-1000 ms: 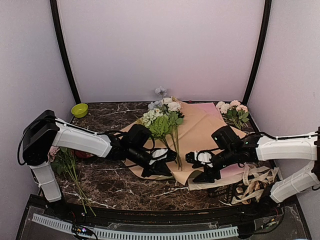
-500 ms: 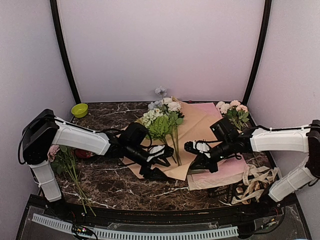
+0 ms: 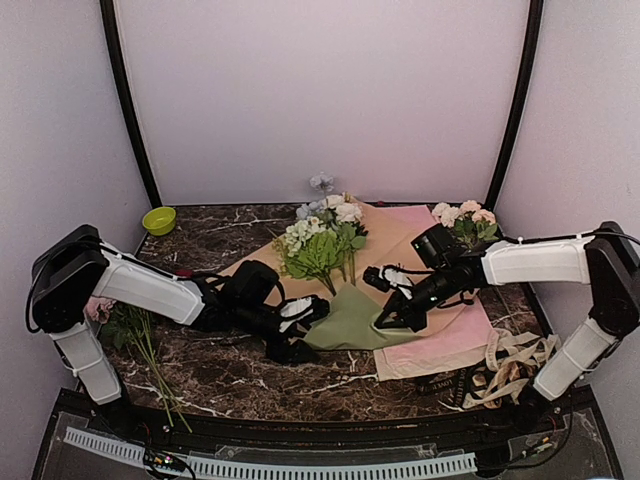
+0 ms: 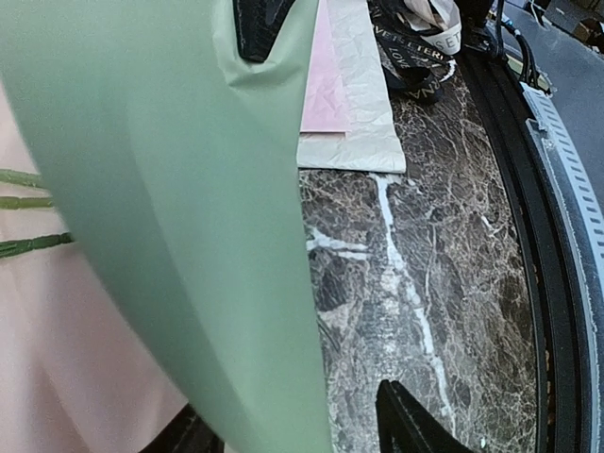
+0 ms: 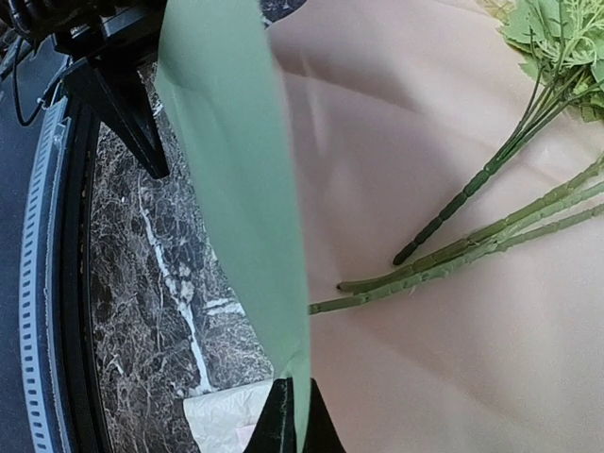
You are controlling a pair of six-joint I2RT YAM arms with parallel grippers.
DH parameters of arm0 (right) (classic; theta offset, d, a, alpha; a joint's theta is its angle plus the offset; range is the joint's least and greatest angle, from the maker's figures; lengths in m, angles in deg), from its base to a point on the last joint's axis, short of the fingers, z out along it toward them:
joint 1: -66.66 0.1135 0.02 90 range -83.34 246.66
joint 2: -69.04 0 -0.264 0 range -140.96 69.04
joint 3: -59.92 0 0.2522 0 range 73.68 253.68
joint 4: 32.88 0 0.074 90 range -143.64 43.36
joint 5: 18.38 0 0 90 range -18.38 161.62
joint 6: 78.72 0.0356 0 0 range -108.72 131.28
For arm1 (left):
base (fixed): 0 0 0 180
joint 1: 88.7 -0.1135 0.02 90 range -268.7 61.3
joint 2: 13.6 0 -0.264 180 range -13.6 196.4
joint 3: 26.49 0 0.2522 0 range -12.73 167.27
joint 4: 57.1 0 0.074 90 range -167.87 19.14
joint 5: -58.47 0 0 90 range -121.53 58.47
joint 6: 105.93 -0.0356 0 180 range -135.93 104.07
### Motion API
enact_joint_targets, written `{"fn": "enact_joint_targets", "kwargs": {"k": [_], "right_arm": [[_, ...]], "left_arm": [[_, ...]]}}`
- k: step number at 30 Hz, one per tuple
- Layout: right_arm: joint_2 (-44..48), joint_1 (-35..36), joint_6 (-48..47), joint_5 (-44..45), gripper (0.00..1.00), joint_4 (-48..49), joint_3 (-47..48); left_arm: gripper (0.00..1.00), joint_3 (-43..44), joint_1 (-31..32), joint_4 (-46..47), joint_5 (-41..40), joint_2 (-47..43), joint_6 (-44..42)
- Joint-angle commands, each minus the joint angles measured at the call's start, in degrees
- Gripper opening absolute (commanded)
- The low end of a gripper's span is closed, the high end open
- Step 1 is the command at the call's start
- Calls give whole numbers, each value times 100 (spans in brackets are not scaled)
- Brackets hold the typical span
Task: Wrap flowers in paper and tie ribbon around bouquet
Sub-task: Fold the flattened wrapping paper at the center of the board.
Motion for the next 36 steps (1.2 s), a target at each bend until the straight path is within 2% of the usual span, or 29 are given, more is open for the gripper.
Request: {"fn": "enact_joint_targets", "kwargs": {"k": [1,11,19,21,23,26,30,36], "right_arm": [[-172,-92,176,-41,0,-31,330],[-658,-252,406,-78,0,105,529],[-813,-316,592,-9,0,270,613],[-831,-326,637,3,0,289,627],[-856,-346,692,33,0,298,649],[-872,-377,833,137,0,377,663],[-847,-431,1022,323,0,523,606],[-881,-534,1261,406,0,687,540]], "left_arm": [[55,-245,-26,465,52,-364,303],[39,-335,-172,793,312,-278,831],[24,-281,-391,702,364,-191,1281],[17,-197,-429,580,383,-120,1382],[6,-78,-464,335,400,-24,1481],[0,45,-541,17,562,110,1664],[0,281,-634,-538,648,319,1763],[0,705,-722,-1336,304,725,1784]]}}
